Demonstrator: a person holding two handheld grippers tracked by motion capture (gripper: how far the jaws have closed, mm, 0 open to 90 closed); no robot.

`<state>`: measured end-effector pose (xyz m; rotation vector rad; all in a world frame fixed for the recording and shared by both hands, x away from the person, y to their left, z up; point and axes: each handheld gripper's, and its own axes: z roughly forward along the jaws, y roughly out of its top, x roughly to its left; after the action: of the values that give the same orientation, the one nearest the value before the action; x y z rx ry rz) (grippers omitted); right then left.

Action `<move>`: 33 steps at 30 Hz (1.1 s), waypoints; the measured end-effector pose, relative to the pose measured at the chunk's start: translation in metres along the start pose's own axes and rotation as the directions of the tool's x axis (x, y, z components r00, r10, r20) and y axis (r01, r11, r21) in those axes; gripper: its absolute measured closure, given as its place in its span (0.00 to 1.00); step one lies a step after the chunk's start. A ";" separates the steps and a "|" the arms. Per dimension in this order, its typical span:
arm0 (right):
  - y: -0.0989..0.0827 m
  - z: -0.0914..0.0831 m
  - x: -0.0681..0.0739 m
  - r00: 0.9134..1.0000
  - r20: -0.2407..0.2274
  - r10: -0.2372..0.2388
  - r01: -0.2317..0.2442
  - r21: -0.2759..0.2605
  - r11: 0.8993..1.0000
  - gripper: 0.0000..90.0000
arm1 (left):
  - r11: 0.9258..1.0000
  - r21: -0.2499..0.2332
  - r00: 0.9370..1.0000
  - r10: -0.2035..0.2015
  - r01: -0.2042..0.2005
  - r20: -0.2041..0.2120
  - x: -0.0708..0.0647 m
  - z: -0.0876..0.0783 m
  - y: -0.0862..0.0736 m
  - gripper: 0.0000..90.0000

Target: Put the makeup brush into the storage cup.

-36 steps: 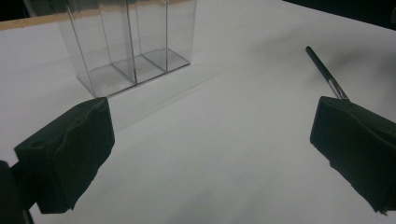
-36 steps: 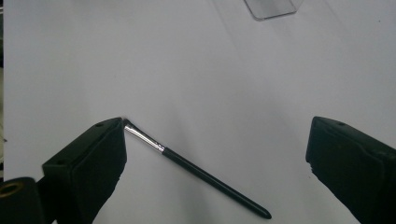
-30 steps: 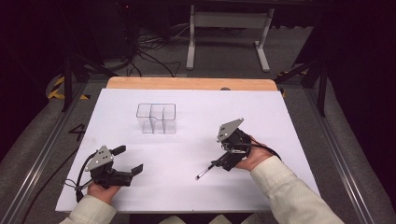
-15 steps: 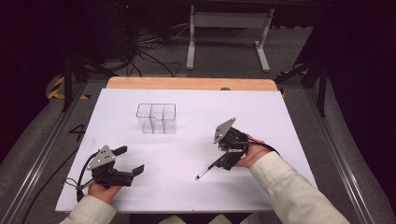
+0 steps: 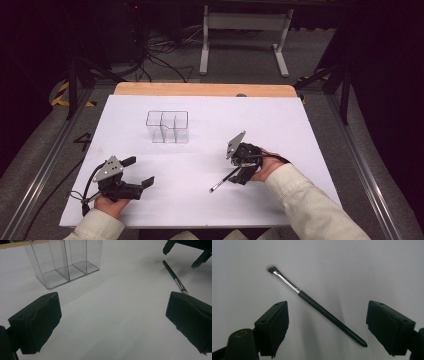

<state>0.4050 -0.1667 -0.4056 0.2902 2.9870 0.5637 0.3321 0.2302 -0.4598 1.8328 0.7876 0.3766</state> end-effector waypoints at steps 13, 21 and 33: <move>-0.004 0.017 0.000 0.999 -0.032 -0.009 0.010 0.039 0.999 0.33 | 1.000 0.006 1.000 0.001 -0.001 -0.010 0.000 0.000 0.000 0.01; -0.004 0.019 0.000 0.999 -0.043 -0.027 0.029 0.058 0.998 0.41 | 1.000 0.008 1.000 0.003 -0.003 -0.011 0.000 0.000 0.000 0.01; -0.004 0.020 0.000 0.998 -0.057 -0.040 0.045 0.086 0.995 0.57 | 1.000 0.009 1.000 0.003 -0.003 -0.014 0.000 0.000 0.000 0.01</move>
<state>0.4065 -0.1632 -0.4251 0.2199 3.0685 0.4451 0.3323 0.2303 -0.4598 1.8419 0.7972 0.3889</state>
